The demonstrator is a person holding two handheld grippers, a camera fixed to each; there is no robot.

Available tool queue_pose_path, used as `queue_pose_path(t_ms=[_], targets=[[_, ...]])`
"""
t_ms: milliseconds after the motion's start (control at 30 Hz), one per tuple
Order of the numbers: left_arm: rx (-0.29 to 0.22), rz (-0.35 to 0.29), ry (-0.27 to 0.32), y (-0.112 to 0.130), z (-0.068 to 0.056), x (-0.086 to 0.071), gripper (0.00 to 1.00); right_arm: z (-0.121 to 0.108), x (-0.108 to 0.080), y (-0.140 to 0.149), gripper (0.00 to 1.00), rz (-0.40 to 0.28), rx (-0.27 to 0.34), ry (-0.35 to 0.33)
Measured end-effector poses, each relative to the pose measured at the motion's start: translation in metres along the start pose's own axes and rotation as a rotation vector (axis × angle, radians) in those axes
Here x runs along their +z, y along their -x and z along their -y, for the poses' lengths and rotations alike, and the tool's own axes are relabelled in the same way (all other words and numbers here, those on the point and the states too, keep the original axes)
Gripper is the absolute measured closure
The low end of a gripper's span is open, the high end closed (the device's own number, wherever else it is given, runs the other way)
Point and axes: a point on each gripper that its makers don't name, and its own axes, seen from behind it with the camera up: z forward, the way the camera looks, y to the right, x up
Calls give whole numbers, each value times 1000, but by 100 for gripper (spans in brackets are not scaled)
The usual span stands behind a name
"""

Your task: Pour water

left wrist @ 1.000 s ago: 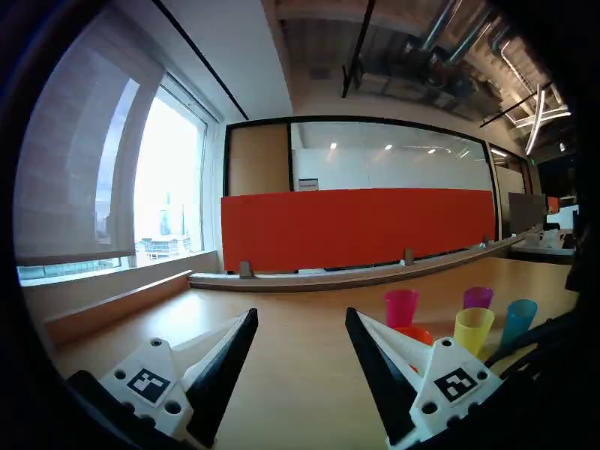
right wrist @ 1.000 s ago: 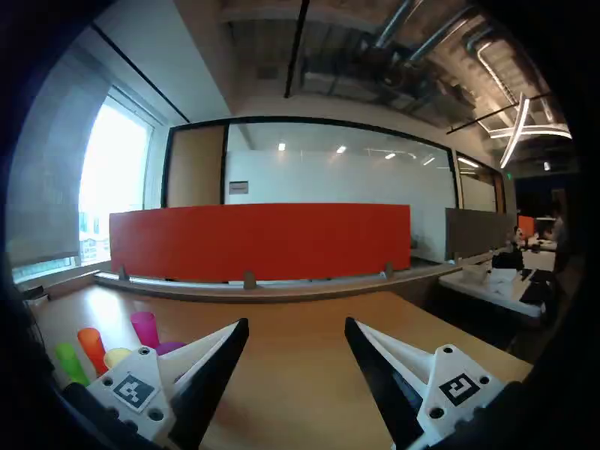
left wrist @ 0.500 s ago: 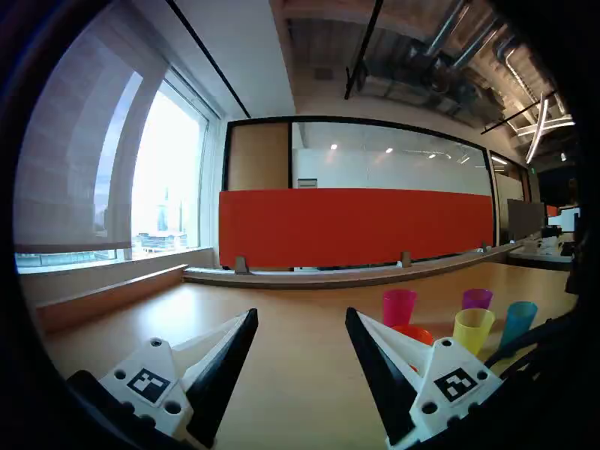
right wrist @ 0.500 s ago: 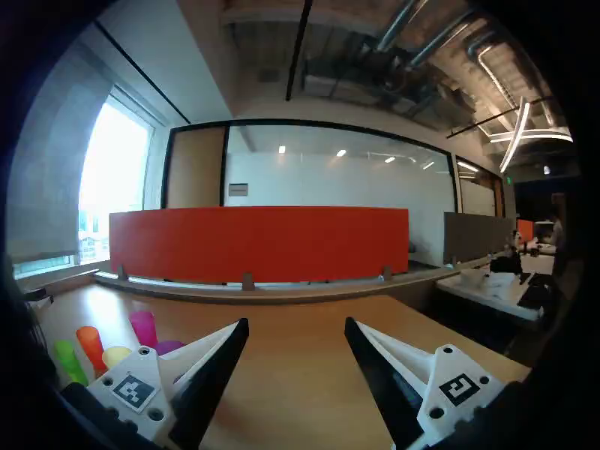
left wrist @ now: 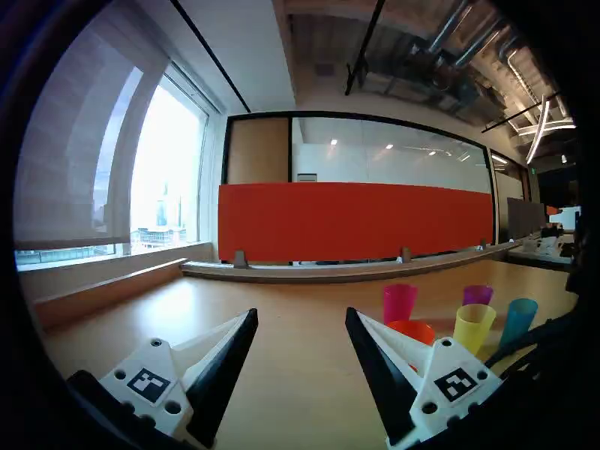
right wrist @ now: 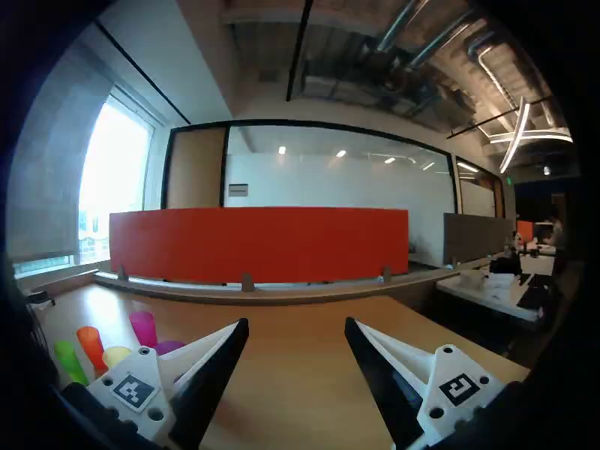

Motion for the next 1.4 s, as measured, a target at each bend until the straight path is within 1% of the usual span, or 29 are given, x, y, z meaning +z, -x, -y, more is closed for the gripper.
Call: queue_pose_path(t_ms=[267, 667, 967, 1167, 1400], targets=[[1, 23, -4, 6, 1, 3, 14, -3, -2, 0, 1, -1, 8, 1], [1, 26, -3, 7, 1, 4, 14, -4, -4, -1, 0, -2, 9, -4], [2, 29, -3, 7, 1, 4, 14, -8, -10, -7, 0, -18, -12, 0], [2, 29, -3, 7, 1, 4, 14, -8, -16, -11, 0, -40, -23, -4], [2, 29, -3, 7, 1, 4, 14, -4, -16, -6, 1, -60, -35, -18]])
